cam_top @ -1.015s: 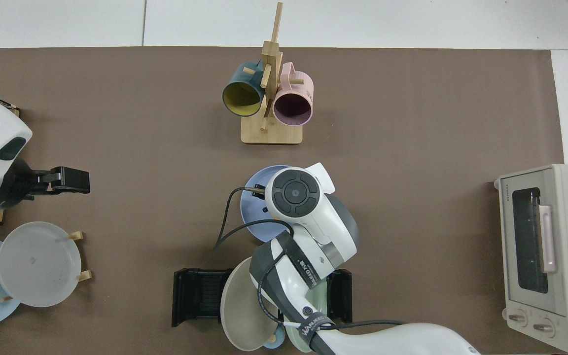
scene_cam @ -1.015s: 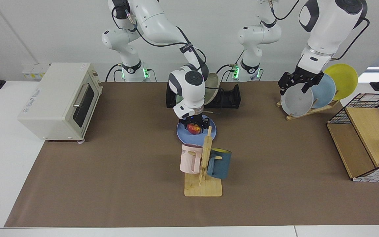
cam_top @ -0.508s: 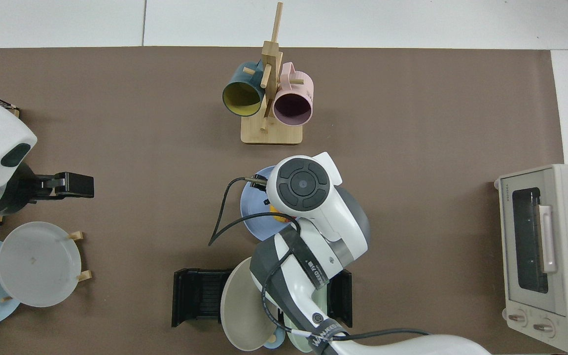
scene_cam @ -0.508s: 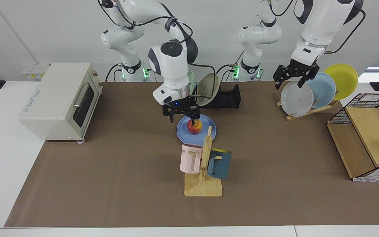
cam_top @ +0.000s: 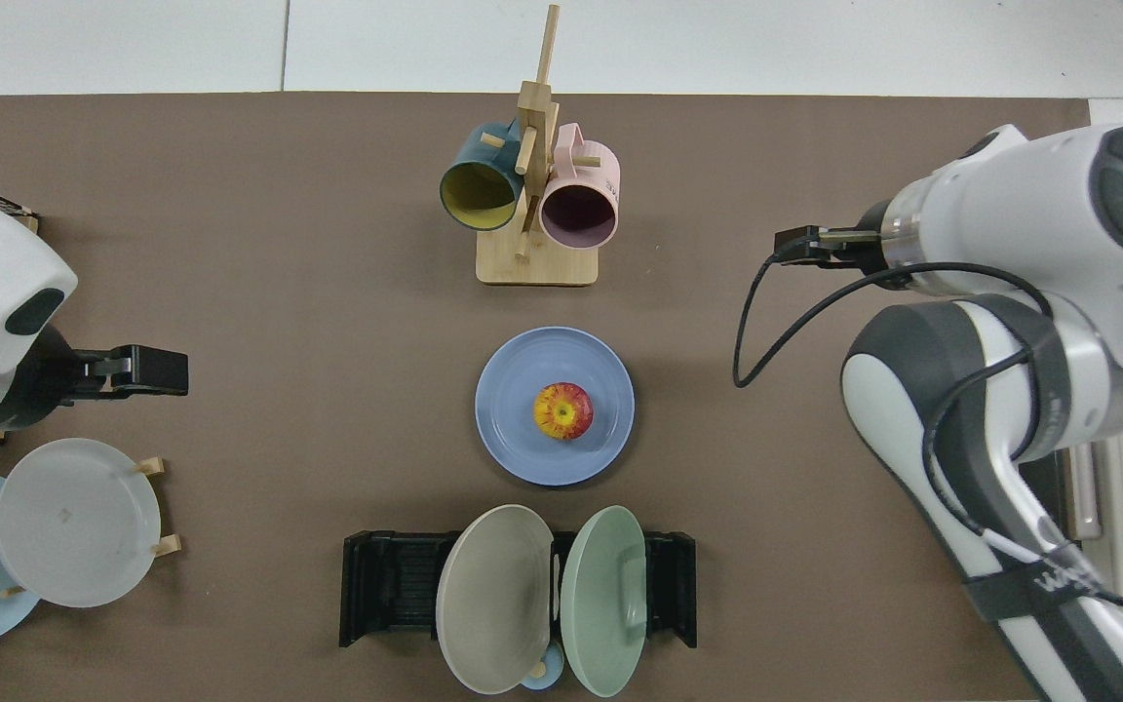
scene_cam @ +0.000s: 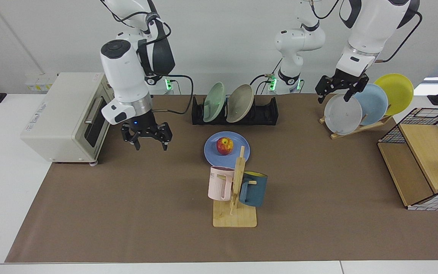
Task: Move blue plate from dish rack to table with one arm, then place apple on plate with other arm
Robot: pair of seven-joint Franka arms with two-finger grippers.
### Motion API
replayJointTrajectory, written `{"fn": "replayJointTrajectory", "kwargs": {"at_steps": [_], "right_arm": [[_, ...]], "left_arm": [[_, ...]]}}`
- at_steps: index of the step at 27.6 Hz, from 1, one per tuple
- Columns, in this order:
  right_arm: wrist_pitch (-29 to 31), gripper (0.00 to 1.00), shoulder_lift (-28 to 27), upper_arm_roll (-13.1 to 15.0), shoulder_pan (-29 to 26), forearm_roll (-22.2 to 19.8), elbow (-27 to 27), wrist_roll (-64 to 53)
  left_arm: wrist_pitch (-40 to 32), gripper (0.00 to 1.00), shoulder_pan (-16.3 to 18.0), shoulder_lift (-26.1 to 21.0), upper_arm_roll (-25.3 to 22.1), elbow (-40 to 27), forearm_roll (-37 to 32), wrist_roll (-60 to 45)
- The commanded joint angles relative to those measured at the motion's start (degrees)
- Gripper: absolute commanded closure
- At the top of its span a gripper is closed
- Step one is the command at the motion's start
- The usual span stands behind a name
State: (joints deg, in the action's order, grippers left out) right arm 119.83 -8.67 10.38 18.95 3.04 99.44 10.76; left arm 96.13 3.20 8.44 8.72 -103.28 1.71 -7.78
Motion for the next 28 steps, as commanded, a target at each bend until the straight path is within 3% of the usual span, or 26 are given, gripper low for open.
{"fn": "replayJointTrajectory", "kwargs": {"at_steps": [1, 6, 13, 19, 28], "right_arm": [[-1.5, 0.0, 1.5, -1.0, -6.9, 0.1, 1.1, -10.0], [-4.8, 0.0, 3.1, -0.8, -10.0, -0.1, 1.0, -17.9], [-9.5, 0.0, 5.9, -0.7, -10.5, -0.3, 0.9, -18.0], [-14.0, 0.0, 4.9, -1.0, -10.5, -0.2, -2.6, -18.2], [-17.1, 0.0, 5.8, -0.6, -10.1, -0.1, -3.4, -18.0]], "left_arm": [[0.0, 0.0, -0.6, 0.2, -0.5, -0.3, -0.2, 0.0], [0.1, 0.0, -0.6, 0.1, -0.4, -0.3, -0.1, 0.0], [0.1, 0.0, -0.6, 0.1, -0.4, -0.3, 0.0, -0.3], [0.1, 0.0, -0.6, 0.1, -0.4, -0.3, 0.0, -0.3], [0.1, 0.0, -0.8, 0.1, -0.5, -0.3, 0.0, -0.4]]}}
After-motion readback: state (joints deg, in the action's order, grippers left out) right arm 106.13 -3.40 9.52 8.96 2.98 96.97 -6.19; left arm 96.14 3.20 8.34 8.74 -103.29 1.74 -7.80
